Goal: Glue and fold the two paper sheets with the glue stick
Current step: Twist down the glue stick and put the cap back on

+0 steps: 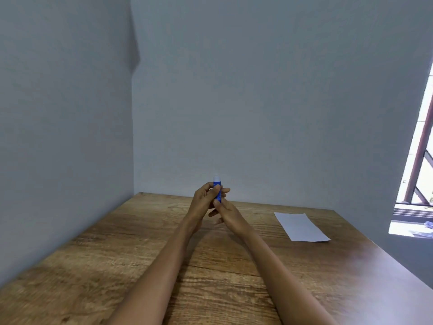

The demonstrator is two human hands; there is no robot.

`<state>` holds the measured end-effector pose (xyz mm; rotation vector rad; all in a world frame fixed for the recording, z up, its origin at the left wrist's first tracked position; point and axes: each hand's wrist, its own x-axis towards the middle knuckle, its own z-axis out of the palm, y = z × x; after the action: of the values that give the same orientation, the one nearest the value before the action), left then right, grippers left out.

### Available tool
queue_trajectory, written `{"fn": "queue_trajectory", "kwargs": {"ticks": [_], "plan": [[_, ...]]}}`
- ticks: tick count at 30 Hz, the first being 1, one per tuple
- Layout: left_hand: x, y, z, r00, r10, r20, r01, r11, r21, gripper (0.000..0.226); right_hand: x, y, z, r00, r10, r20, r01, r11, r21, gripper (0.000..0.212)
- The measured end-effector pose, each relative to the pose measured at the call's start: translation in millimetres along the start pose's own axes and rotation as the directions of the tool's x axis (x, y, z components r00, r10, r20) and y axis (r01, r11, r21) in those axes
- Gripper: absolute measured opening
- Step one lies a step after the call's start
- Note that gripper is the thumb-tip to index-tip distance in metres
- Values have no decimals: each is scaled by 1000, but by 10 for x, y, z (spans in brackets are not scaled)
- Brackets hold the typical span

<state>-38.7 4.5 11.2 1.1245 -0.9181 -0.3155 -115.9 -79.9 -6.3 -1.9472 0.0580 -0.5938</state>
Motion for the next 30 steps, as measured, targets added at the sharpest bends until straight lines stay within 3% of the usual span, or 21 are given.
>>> {"fn": "queue_trajectory", "kwargs": {"ticks": [3, 6, 10, 14, 18, 23, 26, 30], "plan": [[-4, -38, -62, 1000, -12, 0, 12, 999, 34, 20, -4, 63, -27, 999, 29, 18, -27, 994, -104, 28], [-3, -41, -68, 1000, 12, 21, -13, 1000, 23, 19, 22, 108, -63, 984, -34, -176, -18, 958, -286, 18], [18, -53, -29, 999, 42, 34, -42, 999, 4, 21, 23, 119, -42, 905, -137, -402, -10, 940, -342, 37], [29, -44, -60, 999, 34, 30, -33, 999, -33, 26, 13, 109, 48, 914, -185, -362, 73, 951, -302, 28], [47, -58, -114, 999, 32, -7, -33, 997, -65, 24, 1, 60, 57, 978, -50, -202, 58, 998, 32, 18], [50, -92, -152, 1000, 2, 23, -1, 998, -59, 20, -24, 28, -44, 998, -9, -57, 12, 999, 49, 17], [46, -79, -134, 997, -12, 70, 17, 997, -75, 19, -15, 9, -93, 997, -4, -83, 5, 1000, 18, 13], [30, -108, -60, 996, -5, 93, 10, 999, -48, 16, -4, 59, -99, 962, 61, -267, -70, 997, -21, 21]]}}
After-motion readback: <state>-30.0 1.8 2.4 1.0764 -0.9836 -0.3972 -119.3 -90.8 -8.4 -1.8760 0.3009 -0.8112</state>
